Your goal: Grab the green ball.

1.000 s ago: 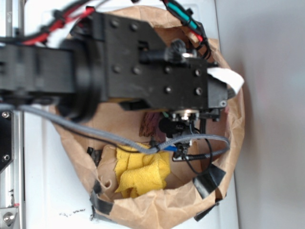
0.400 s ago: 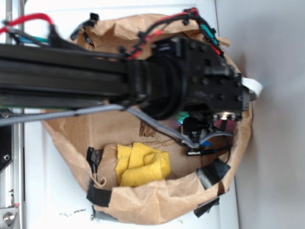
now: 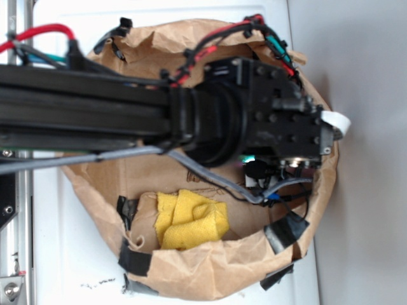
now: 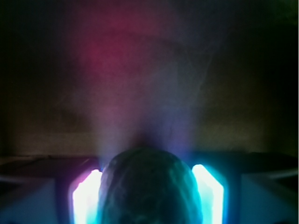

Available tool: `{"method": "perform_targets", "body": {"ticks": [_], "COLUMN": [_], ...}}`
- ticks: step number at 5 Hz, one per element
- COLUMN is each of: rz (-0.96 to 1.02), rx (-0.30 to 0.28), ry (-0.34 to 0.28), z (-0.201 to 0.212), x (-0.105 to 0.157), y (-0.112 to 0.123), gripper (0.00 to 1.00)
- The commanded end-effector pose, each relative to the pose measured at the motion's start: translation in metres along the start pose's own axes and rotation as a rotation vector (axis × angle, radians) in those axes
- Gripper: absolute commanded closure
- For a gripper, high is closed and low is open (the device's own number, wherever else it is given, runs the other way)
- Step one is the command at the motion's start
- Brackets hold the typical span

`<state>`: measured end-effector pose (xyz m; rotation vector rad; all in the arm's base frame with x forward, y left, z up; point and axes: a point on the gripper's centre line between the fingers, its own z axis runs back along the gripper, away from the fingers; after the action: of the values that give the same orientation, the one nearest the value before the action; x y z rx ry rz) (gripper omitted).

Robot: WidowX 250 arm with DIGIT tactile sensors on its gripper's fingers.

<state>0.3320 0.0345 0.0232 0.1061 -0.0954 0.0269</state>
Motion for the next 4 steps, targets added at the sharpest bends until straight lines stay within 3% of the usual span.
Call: {"method": "perform_targets", "body": {"ticks": [1, 2, 3, 4], "rz": [0.019, 0.015, -0.035, -0.059], "rx": [-0.099, -0.164, -0.159, -0.166], "ry": [-0.064, -0.023, 0.009, -0.016], "z": [0.090, 0.129, 0.157, 0.171], "x": [-0.023, -0.044, -0.078, -0.104], "y": [0.013, 0.021, 0.026, 0.031], "gripper": [1.00, 1.00, 1.00, 1.00]}}
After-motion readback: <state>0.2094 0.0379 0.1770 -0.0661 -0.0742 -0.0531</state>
